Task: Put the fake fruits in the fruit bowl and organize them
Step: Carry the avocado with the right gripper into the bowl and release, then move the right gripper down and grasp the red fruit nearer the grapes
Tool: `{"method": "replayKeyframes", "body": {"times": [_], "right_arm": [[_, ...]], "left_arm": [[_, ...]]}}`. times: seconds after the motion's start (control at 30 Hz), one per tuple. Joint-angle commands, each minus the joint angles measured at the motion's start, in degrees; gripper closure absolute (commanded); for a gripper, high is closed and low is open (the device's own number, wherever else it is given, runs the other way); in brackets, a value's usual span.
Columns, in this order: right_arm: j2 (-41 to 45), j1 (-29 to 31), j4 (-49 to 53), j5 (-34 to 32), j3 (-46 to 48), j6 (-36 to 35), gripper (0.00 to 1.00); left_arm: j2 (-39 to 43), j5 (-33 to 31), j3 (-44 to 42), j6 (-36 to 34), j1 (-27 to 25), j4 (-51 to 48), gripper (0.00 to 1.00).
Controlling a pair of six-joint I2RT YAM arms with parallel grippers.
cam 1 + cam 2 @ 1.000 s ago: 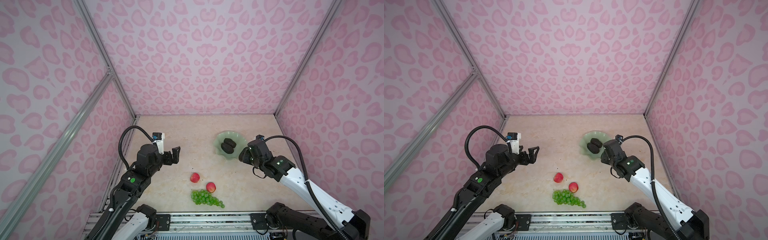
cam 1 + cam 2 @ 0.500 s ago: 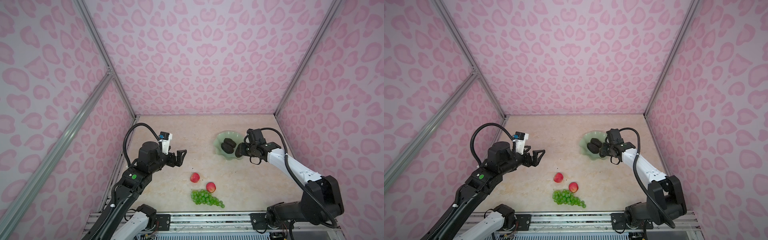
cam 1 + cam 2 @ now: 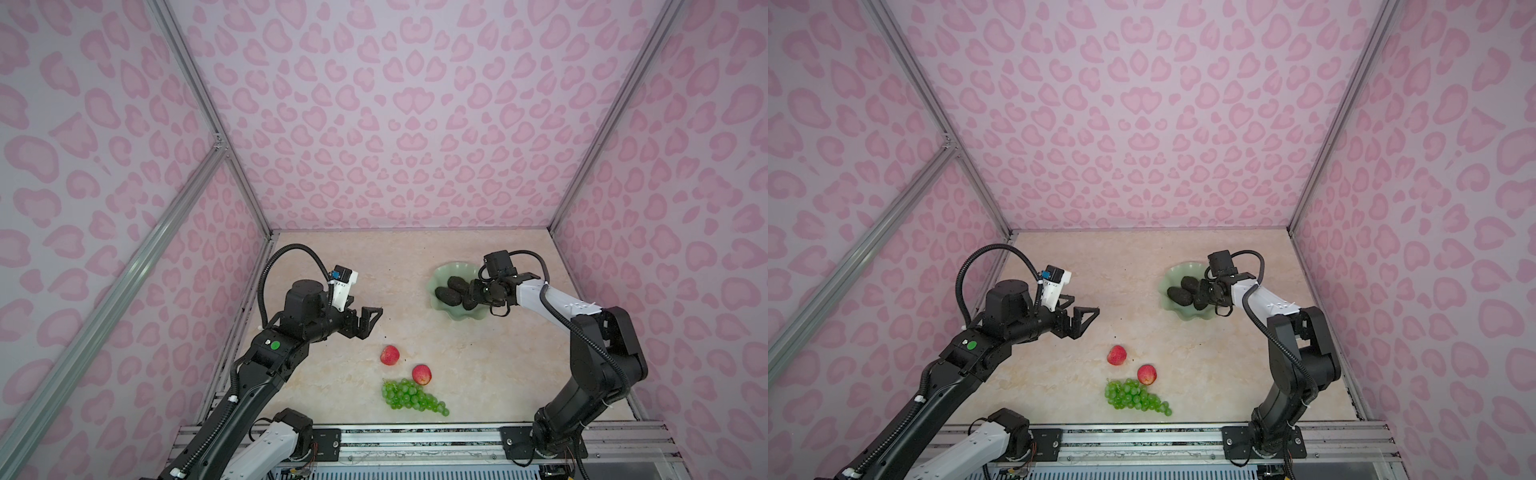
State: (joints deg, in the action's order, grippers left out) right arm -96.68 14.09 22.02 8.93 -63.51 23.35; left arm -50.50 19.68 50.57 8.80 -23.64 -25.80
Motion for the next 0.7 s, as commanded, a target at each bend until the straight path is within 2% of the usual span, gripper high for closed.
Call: {"method": "replayKeyframes", "body": {"times": [0.0, 0.17, 0.27, 0.43, 0.57, 0.67], "right_arm": [[1.04, -0.09, -0.09, -1.16, -1.60, -0.37, 0.35], [4.40, 0.34, 2.59, -2.38, -3.04, -0.97, 0.31], [9.94, 3.92, 4.38, -4.05, -1.39, -0.55, 0.31], [19.88, 17.38, 7.35, -6.98, 3.64, 3.56, 0.31], [24.90, 29.33, 4.30, -8.25, 11.63, 13.50, 0.30], [23.97, 38.64, 3.58, -11.40, 14.50, 20.58, 0.30]], "left_arm": [[-0.25, -0.36, 0.07, -0.76, 0.08, 0.18, 0.01], [0.00, -2.03, 0.07, -0.95, 0.12, 0.05, 0.01], [0.70, -3.06, -0.37, -1.16, 0.17, 0.05, 0.01], [1.37, -2.84, -1.21, -1.58, 0.17, -0.08, 0.01], [1.13, -2.05, -1.57, -1.91, 0.17, -0.45, 0.01], [1.09, -1.19, -1.44, -1.81, 0.13, -0.56, 0.01]]}}
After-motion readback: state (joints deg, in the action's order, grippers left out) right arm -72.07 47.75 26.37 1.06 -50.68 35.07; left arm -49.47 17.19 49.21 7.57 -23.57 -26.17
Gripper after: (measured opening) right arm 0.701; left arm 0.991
